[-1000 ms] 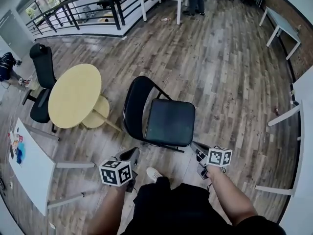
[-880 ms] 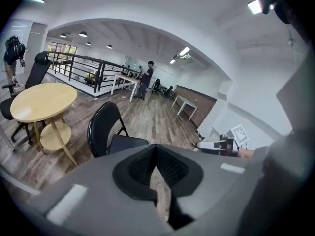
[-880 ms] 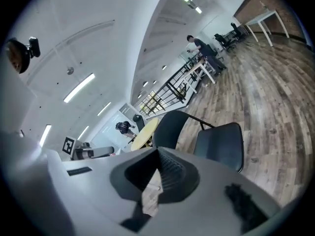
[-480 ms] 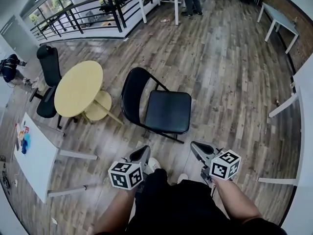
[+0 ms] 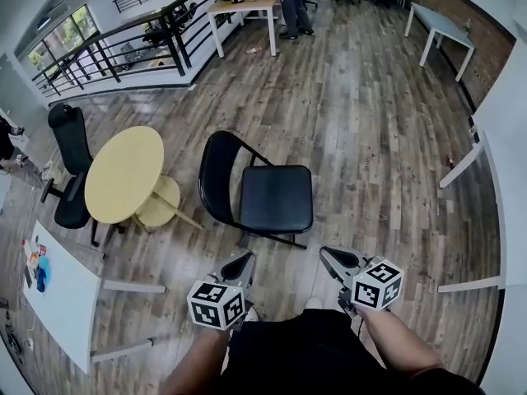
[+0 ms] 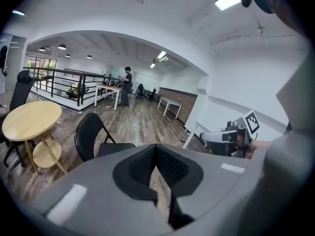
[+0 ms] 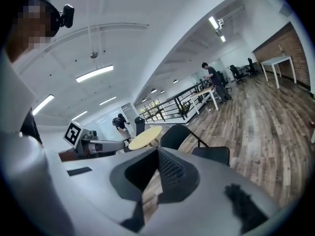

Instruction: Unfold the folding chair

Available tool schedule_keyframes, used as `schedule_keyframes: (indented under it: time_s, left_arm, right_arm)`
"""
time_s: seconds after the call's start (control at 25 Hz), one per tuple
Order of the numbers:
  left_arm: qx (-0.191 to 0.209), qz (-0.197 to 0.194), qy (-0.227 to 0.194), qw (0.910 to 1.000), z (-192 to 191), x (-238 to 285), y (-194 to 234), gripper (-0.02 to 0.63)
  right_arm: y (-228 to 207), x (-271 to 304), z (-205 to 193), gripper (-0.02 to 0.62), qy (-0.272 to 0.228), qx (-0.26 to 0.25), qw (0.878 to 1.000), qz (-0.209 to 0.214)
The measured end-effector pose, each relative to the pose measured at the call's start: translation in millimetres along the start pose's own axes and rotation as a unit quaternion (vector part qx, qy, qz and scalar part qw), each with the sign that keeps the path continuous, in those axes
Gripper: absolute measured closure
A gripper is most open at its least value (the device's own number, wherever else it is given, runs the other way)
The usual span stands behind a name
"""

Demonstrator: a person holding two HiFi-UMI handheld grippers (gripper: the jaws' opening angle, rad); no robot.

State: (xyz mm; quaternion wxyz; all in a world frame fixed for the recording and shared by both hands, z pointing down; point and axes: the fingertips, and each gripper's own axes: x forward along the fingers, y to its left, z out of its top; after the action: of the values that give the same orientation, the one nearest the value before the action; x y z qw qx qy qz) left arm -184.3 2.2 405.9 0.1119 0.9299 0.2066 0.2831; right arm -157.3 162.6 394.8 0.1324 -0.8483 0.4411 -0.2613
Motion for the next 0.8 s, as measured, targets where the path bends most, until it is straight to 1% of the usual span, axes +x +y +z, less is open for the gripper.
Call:
schedule_keyframes:
  time_s: [0.12,0.2,0.36,0.48,0.6,0.68,0.8]
  left_arm:
    - [0.017,-0.020,0.003,0.9997,3,-13,17,0.600]
    - [0.021,-0.030,0.003,0.9993,2,-24,34,0.600]
    - [0.007,-0.040,-0.007,0.9991,-2,-41,68,0.598]
    - [-0.001,-0.052,-0.008,0.9986,-3,-49,83,0.598]
    - [0.005,-0.063,-0.008,0.9979,0,-56,94,0.598]
    - [0.011,-0.060,-0.013,0.9980,5,-62,100,0.598]
    - [0.004,-0.050,-0.024,0.9985,10,-71,104,0.598]
  right_arm:
    - [12,14,-8,0.591,-0.005,0.003,1.000,-0.028]
    - [26,25,-14,0.591,-0.009,0.001,0.999,-0.045]
    - [53,45,-23,0.591,-0.024,-0.009,0.996,-0.084]
    - [65,49,-27,0.591,-0.035,-0.007,0.993,-0.111]
    - [72,52,-30,0.591,-0.034,-0.009,0.992,-0.122]
    - [76,54,-29,0.591,-0.028,-0.016,0.992,-0.123]
    - [78,52,-23,0.591,-0.017,-0.031,0.992,-0.121]
